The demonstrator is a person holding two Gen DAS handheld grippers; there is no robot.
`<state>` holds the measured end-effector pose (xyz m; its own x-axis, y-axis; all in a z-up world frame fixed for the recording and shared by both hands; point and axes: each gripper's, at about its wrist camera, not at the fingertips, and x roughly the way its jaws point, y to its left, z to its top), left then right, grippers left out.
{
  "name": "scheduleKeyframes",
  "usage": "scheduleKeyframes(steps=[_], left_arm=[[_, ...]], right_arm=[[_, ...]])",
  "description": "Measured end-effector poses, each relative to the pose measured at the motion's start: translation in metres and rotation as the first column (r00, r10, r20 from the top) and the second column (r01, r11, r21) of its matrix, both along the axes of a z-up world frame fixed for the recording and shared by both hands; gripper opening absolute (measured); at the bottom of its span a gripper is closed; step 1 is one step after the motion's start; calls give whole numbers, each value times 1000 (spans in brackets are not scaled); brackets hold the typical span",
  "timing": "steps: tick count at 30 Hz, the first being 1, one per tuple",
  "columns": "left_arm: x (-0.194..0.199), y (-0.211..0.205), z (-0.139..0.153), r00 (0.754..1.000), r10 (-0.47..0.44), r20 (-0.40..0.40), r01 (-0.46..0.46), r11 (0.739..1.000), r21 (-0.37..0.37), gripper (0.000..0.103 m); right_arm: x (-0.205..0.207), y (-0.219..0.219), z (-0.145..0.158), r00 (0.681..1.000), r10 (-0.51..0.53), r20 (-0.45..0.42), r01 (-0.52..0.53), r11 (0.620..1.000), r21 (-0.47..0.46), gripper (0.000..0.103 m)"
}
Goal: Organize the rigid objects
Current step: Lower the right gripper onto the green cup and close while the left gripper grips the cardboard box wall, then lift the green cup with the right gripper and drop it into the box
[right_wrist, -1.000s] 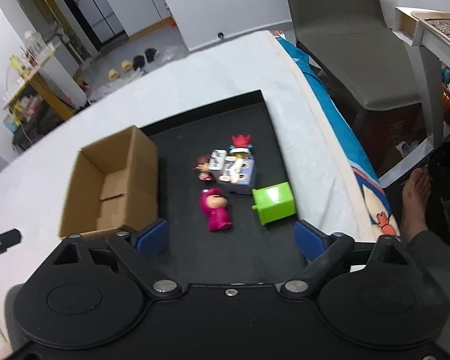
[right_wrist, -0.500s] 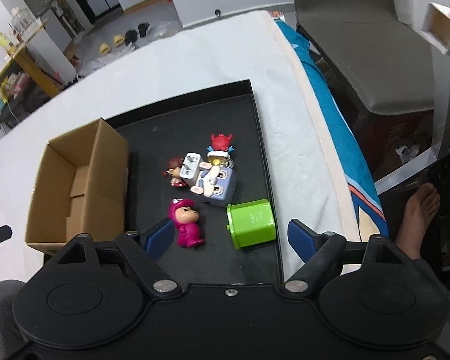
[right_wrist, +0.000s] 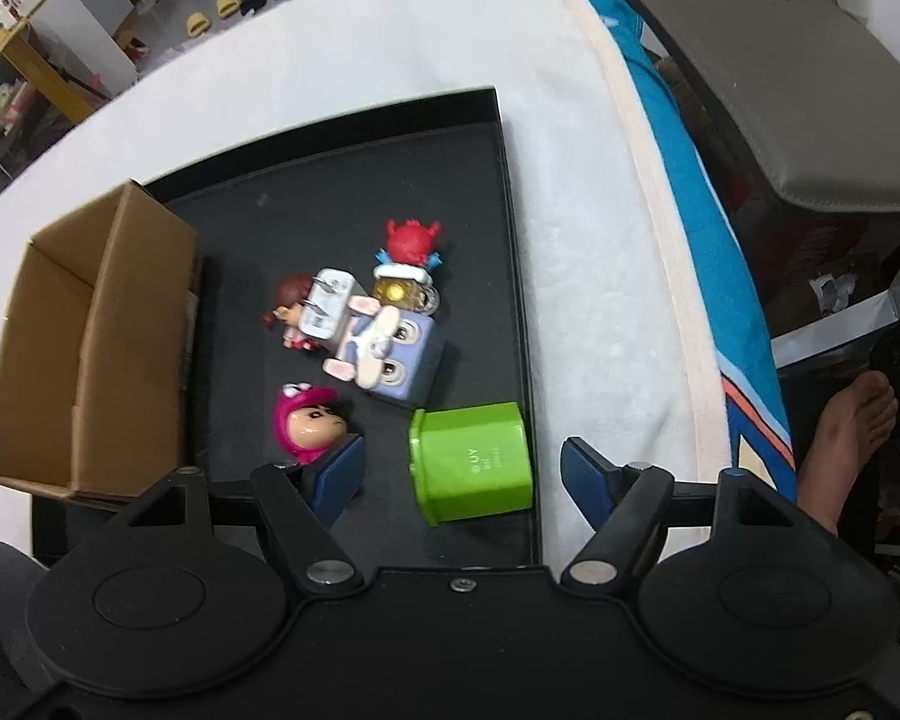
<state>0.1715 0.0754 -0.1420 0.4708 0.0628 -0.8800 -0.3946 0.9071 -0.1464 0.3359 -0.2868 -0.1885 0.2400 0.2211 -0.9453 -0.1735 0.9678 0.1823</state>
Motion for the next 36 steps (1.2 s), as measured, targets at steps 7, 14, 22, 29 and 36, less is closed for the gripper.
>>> scheduleKeyframes(steps=[7, 14, 22, 29, 36], left_arm=[[7, 1, -16, 1000, -9, -21, 8, 1000, -10, 39], [10, 0, -27, 1000, -10, -26, 10, 1000, -10, 14], [5, -2, -27, 999, -27, -17, 27, 1000, 0, 13], [1, -3, -27, 1000, -27, -9, 28, 1000, 12, 13], [5, 4, -29, 999, -37, -5, 37, 999, -10, 13]], right_arm=[[7, 8, -12, 1000, 11, -30, -12, 999, -32, 58], [11, 23, -19, 998, 39, -39, -42, 996, -74, 57], [8, 30, -21, 998, 55, -22, -57, 994, -91, 48], [2, 32, -14, 999, 35, 0, -35, 997, -65, 48], [-6, 39, 5, 999, 26, 47, -23, 998, -65, 48]])
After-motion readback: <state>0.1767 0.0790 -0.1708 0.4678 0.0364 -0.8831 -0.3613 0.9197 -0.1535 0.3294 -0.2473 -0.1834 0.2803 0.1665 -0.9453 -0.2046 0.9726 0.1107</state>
